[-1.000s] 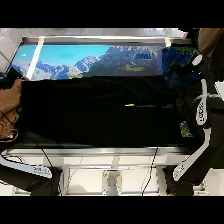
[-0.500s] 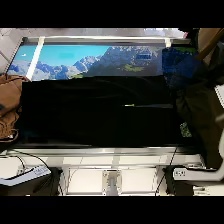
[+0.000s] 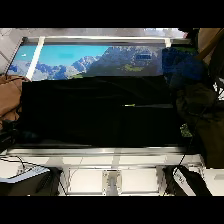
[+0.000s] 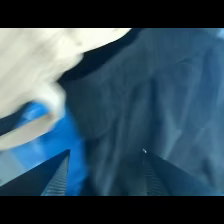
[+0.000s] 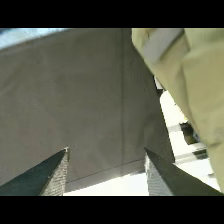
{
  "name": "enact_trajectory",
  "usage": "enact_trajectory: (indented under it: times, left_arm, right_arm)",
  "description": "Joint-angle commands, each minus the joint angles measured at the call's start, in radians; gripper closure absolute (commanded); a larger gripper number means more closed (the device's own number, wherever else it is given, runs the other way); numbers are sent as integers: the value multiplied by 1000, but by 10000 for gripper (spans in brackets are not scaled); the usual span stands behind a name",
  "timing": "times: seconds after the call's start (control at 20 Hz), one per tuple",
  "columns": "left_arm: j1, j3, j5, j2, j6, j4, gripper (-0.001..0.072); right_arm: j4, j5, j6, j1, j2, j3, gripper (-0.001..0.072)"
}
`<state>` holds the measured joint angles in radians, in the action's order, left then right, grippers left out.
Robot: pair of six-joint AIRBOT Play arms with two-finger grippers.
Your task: Fold the clothes and pants, and hang the long-sleeved shirts on hangers.
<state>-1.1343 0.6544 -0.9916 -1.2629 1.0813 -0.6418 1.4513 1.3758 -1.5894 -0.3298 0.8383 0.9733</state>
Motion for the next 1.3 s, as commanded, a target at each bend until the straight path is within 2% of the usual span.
enact_trajectory:
  times: [0.0, 0.1, 0.15, 0.2, 0.25, 0.3, 0.4, 0.45, 0.6, 0.65, 0.7, 0.85, 0.95, 1.25]
  left_arm:
    - [83, -21, 131, -54, -53, 135, 222]
    - [138, -21, 235, -66, -53, 135, 236]
    - [157, -21, 277, -70, -50, 135, 301]
    - [167, -21, 292, -72, -50, 135, 419]
    - [169, -21, 290, -71, -50, 135, 609]
    - [168, -21, 280, -71, -53, 134, 690]
    - [166, -19, 262, -68, -55, 134, 689]
    - [166, -19, 260, -64, -72, 134, 689]
    - [166, -19, 254, -52, -103, 130, 689]
    - [166, -19, 254, -49, -103, 130, 689]
    - [166, -19, 254, -47, -103, 126, 689]
    - [167, -19, 254, -47, -103, 126, 689]
    - [167, -19, 254, -47, -103, 126, 689]
    - [167, -19, 254, -47, -103, 126, 688]
  right_arm:
    - [9, 0, -26, -1, -84, -73, 204]
    - [50, 45, -40, -1, -132, -73, 205]
    - [77, 72, -45, -1, -156, -73, 205]
    - [98, 97, -53, -1, -181, -74, 204]
    - [111, 116, -60, -10, -208, -84, 205]
    - [111, 125, -71, -42, -237, -109, 205]
    - [78, 128, -69, -162, -271, -195, 206]
    - [13, 127, -46, -238, -267, -246, 207]
    - [-360, 106, 146, -489, -172, -430, 203]
    - [-411, 64, 179, -553, -136, -479, 191]
    - [-412, 23, 199, -599, -108, -508, 141]
    - [-328, -33, 251, -689, -42, -531, 142]
    - [-323, -29, 299, -725, 0, -535, 142]
    - [-336, -18, 354, -768, 185, -541, 162]
